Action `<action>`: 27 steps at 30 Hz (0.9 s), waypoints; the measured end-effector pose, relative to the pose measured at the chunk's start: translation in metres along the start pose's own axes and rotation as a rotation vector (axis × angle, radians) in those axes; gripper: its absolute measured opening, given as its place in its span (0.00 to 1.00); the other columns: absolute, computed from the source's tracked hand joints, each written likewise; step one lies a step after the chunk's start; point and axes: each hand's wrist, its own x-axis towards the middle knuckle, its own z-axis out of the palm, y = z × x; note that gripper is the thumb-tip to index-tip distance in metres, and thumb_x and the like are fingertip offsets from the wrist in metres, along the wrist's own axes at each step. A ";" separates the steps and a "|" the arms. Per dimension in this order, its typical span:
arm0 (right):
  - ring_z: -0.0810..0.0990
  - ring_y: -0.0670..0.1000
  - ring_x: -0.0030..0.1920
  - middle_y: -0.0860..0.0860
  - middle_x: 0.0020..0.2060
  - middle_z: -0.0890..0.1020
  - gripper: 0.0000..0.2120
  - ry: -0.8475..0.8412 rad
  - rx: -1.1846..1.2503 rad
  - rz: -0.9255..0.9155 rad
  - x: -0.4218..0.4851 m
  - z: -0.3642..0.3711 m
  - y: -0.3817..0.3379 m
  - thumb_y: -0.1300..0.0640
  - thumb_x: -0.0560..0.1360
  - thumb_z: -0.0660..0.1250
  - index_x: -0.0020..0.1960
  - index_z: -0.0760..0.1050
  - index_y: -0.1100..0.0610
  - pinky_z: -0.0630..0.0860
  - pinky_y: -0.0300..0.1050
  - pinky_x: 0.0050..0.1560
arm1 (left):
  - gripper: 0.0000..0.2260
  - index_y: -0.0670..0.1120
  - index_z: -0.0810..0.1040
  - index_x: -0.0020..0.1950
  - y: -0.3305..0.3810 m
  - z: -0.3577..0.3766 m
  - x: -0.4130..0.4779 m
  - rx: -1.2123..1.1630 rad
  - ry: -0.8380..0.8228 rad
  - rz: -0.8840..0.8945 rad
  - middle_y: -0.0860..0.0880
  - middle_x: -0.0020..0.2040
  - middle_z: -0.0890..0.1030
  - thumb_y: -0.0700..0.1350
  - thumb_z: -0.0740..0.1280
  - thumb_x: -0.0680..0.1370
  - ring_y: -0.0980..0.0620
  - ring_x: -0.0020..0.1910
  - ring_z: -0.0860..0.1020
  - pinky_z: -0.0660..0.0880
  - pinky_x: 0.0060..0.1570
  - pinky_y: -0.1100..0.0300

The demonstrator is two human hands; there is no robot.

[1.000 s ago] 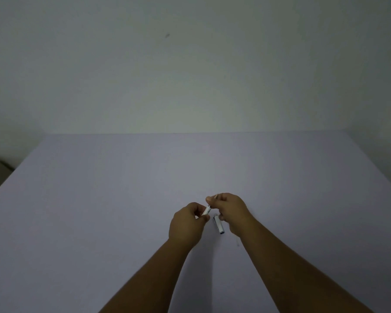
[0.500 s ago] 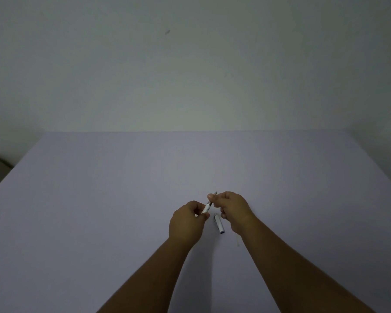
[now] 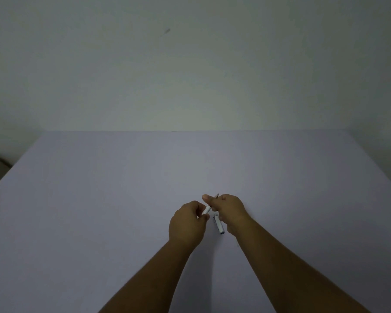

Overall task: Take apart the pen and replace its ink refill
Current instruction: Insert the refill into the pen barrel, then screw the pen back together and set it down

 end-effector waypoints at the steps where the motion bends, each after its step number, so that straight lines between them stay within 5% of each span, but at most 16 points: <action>1: 0.74 0.48 0.36 0.49 0.35 0.79 0.18 -0.004 -0.011 0.014 0.000 0.000 -0.001 0.40 0.67 0.71 0.36 0.75 0.55 0.74 0.49 0.49 | 0.06 0.48 0.80 0.51 0.000 0.000 0.000 -0.006 -0.007 -0.005 0.55 0.43 0.79 0.48 0.68 0.76 0.56 0.39 0.75 0.65 0.32 0.69; 5: 0.72 0.48 0.37 0.51 0.42 0.81 0.08 -0.119 0.223 -0.017 -0.004 -0.004 0.000 0.48 0.71 0.70 0.42 0.79 0.52 0.71 0.43 0.42 | 0.06 0.48 0.80 0.50 -0.004 -0.003 0.004 -0.092 -0.057 -0.038 0.53 0.44 0.80 0.47 0.68 0.75 0.55 0.42 0.77 0.67 0.34 0.70; 8: 0.72 0.47 0.33 0.49 0.38 0.84 0.04 -0.102 0.243 -0.076 -0.003 -0.006 0.002 0.56 0.72 0.70 0.39 0.82 0.52 0.72 0.42 0.39 | 0.07 0.48 0.80 0.52 -0.004 -0.004 0.004 -0.065 -0.049 -0.028 0.53 0.44 0.80 0.47 0.68 0.75 0.55 0.42 0.76 0.66 0.34 0.71; 19: 0.76 0.51 0.37 0.54 0.39 0.83 0.07 -0.033 0.131 -0.032 0.001 -0.002 -0.004 0.52 0.69 0.74 0.37 0.81 0.54 0.74 0.46 0.43 | 0.06 0.49 0.81 0.50 -0.003 -0.001 -0.001 -0.049 -0.009 -0.022 0.54 0.43 0.80 0.47 0.67 0.76 0.56 0.39 0.75 0.64 0.32 0.71; 24: 0.76 0.48 0.38 0.51 0.43 0.83 0.11 0.016 0.024 -0.107 0.009 -0.011 -0.003 0.45 0.73 0.67 0.39 0.78 0.52 0.75 0.46 0.46 | 0.06 0.49 0.81 0.50 -0.010 -0.004 0.005 -0.259 -0.090 -0.141 0.55 0.39 0.79 0.47 0.70 0.74 0.55 0.38 0.77 0.72 0.34 0.65; 27: 0.80 0.55 0.47 0.56 0.48 0.84 0.13 0.154 -0.339 -0.140 0.022 -0.016 0.009 0.50 0.75 0.64 0.46 0.80 0.60 0.75 0.48 0.52 | 0.06 0.44 0.82 0.49 -0.019 -0.004 0.007 -0.456 -0.149 -0.282 0.50 0.36 0.80 0.44 0.70 0.74 0.51 0.34 0.77 0.74 0.31 0.60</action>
